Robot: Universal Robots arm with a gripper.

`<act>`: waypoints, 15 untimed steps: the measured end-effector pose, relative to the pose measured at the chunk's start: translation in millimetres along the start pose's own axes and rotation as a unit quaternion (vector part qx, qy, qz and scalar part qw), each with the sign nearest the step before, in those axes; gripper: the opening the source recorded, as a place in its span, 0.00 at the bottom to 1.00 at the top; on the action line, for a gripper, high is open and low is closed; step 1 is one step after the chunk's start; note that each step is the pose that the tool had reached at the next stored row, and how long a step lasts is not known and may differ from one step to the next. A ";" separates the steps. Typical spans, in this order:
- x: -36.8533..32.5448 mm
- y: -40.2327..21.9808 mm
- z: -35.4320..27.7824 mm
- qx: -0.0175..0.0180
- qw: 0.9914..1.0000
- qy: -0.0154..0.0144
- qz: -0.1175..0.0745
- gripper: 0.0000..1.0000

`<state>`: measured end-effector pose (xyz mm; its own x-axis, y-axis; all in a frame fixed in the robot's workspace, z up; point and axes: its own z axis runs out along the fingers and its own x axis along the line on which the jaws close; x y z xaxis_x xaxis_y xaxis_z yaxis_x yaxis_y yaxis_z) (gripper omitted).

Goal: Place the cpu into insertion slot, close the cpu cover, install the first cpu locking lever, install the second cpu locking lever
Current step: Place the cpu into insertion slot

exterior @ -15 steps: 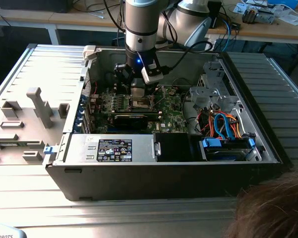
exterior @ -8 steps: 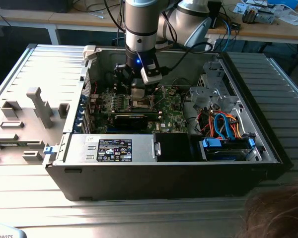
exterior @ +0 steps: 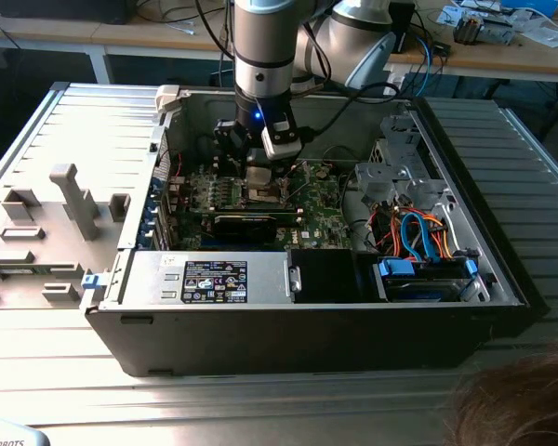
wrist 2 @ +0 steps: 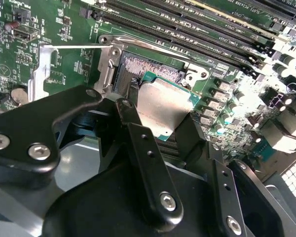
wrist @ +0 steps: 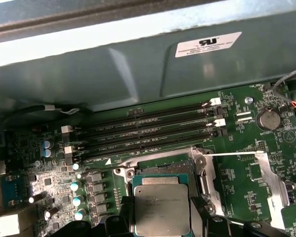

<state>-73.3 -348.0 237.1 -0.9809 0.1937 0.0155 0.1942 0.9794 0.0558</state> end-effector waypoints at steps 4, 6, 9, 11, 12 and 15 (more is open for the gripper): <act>0.0 -0.1 0.6 0.002 1.000 -0.001 0.008 0.54; 0.0 -0.1 1.1 0.004 1.000 -0.001 0.012 0.54; 0.0 -0.1 1.9 0.007 1.000 -0.003 0.020 0.54; 0.0 -0.2 2.5 0.009 1.000 -0.003 0.025 0.54; 0.0 -0.2 2.7 0.010 1.000 -0.004 0.027 0.54; 0.0 -0.2 3.2 0.012 0.999 -0.004 0.032 0.54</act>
<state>-73.3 -348.1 233.9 -0.9667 0.2557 0.0096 0.2559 0.9662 0.0303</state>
